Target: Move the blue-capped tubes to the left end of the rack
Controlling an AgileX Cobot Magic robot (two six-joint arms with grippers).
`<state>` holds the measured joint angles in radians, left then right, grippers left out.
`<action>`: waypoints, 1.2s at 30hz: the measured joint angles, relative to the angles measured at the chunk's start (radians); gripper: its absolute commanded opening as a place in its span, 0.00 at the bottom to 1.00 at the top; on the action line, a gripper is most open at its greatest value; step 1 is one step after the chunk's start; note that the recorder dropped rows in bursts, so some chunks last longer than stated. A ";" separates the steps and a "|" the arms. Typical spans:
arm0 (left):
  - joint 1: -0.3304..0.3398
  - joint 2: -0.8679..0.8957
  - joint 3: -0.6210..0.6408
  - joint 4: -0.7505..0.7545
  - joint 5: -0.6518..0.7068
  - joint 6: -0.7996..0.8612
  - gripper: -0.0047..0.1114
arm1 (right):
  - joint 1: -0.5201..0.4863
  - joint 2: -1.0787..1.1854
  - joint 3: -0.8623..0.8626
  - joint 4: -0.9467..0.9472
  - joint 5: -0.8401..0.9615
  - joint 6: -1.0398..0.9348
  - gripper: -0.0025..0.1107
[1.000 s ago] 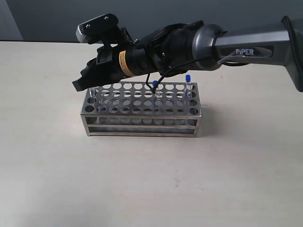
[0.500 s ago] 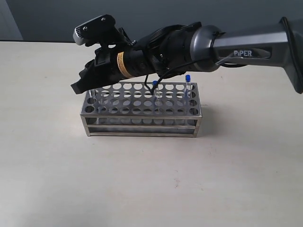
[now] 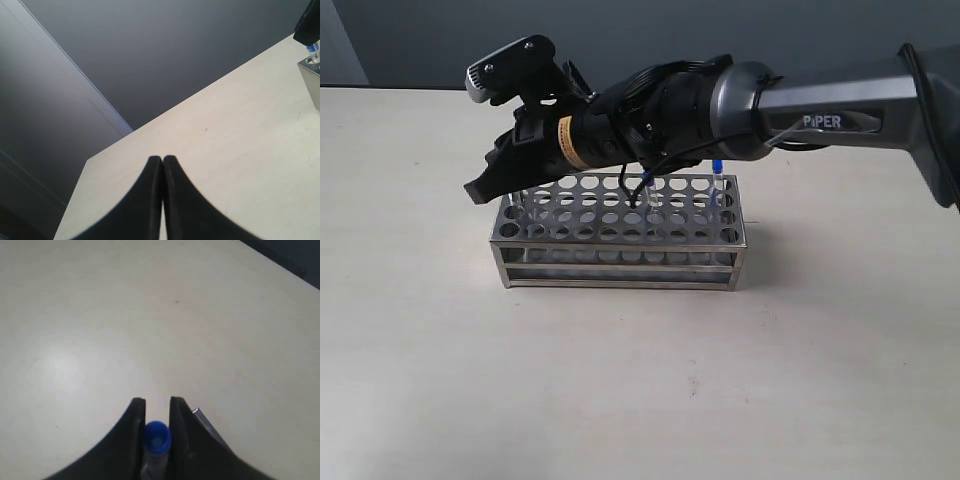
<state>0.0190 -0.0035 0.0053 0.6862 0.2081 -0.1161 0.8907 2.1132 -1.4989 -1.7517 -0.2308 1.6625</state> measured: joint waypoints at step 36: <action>0.000 0.000 0.000 0.000 0.000 0.000 0.05 | -0.002 0.040 -0.063 0.000 -0.046 0.002 0.13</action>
<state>0.0190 -0.0035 0.0053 0.6862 0.2081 -0.1161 0.8891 2.1531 -1.5614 -1.7517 -0.2764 1.6645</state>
